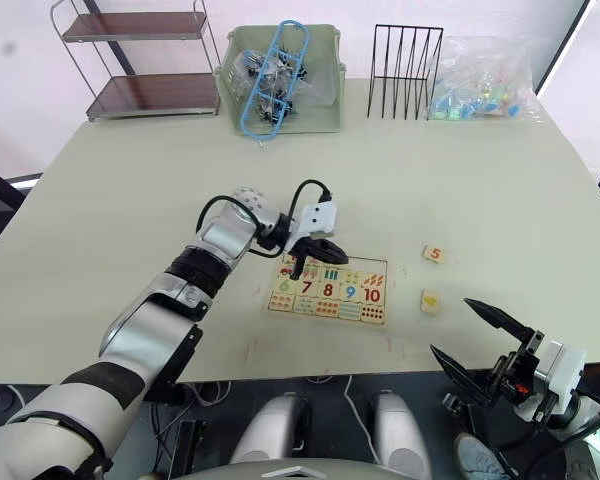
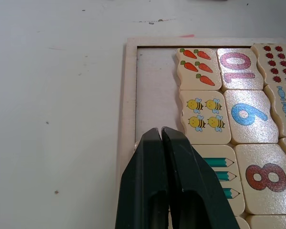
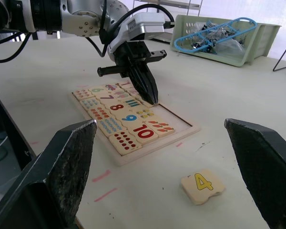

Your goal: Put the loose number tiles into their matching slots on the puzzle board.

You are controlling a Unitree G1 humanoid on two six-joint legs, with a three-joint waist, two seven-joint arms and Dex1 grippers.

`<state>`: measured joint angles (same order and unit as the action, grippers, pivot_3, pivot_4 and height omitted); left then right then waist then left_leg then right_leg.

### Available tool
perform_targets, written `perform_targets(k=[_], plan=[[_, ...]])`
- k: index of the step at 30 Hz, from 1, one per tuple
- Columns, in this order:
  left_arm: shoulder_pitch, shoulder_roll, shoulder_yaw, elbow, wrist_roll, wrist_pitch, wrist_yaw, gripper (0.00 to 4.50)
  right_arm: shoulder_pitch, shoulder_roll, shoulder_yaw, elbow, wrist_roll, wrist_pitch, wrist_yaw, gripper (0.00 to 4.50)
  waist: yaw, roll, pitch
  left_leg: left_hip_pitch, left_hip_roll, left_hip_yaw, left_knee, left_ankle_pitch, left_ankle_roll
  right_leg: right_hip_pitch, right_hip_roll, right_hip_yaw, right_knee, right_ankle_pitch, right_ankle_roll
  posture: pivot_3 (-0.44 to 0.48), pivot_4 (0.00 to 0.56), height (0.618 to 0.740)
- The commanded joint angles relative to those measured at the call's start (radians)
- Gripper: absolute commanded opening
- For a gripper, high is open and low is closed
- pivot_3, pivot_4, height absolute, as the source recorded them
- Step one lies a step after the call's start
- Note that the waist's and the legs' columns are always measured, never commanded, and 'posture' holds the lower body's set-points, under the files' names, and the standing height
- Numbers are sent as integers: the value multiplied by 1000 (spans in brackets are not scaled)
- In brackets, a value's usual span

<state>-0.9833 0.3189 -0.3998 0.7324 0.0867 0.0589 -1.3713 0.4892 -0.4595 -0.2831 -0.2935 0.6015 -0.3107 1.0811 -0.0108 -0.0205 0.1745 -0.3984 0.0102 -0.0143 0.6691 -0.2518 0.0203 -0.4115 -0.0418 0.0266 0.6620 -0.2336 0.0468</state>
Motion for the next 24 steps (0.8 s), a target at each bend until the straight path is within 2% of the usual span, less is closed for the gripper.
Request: perform_targets(k=[1,11,18,24], plan=[[2,2,37,-7,-31,4,-5,115,5,-5,-17,-15,13,-10,1,4500,0,0,0,0,0,0,0,0,0,0,0,0,0,0,0,0,150,740],[7,19,137,-59,-142,97,-31,115,9,-6,-23,-12,17,-12,6,4500,-1,0,0,0,0,0,0,0,0,0,0,0,0,0,0,0,150,740],[59,86,224,-127,-222,157,-31,115,2,-7,-22,-8,19,-10,8,4500,-1,0,0,0,0,0,0,0,0,0,0,0,0,0,0,0,150,740],[160,164,309,-206,-279,173,9,115,-3,-4,-21,-6,20,-5,3,4500,-1,0,0,0,0,0,0,0,0,0,0,0,0,0,0,0,150,740]])
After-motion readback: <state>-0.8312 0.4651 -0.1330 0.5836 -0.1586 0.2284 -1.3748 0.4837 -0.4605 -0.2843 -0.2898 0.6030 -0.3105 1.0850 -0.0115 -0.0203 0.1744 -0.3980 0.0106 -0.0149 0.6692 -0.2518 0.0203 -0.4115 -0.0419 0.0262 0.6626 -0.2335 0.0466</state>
